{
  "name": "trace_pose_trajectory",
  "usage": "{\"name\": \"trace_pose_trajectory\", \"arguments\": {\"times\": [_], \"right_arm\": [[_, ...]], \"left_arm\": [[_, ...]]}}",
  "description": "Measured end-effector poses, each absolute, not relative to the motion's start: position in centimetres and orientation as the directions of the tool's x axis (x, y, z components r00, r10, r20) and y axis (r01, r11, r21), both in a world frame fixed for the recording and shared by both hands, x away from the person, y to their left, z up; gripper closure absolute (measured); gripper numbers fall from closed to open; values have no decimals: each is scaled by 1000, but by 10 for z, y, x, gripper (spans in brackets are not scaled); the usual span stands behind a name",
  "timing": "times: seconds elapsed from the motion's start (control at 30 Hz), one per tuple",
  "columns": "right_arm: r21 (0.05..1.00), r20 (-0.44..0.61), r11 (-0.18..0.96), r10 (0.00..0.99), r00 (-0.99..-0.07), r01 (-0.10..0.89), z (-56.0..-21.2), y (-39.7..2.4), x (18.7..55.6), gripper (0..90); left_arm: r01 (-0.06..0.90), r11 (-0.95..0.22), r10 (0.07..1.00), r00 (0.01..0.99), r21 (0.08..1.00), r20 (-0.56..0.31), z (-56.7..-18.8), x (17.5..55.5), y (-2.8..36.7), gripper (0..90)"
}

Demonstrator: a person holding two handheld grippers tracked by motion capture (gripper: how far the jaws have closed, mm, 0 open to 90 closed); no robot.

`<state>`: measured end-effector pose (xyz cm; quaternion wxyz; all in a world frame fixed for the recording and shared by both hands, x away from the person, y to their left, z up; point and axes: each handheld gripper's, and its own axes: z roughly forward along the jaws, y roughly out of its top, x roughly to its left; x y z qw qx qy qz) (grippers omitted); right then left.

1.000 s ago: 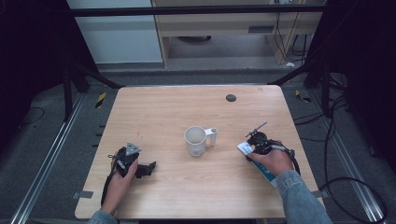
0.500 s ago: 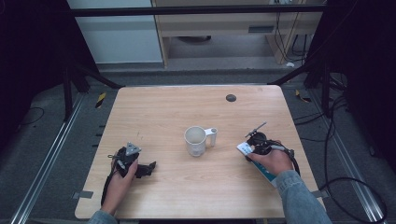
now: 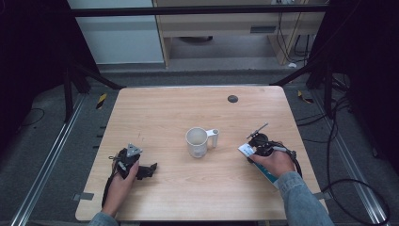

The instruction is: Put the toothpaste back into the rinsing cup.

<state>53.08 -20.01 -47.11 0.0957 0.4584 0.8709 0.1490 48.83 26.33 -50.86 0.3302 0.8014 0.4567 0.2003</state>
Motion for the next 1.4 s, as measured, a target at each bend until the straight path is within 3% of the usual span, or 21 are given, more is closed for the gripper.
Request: {"name": "trace_pose_trajectory", "arguments": {"times": [1.4], "right_arm": [[330, -27, 526, 835, -550, 783, -468, -197, 531, 653]], "left_arm": [[600, -366, 864, 503, 711, 21, -509, 488, 263, 0]]}}
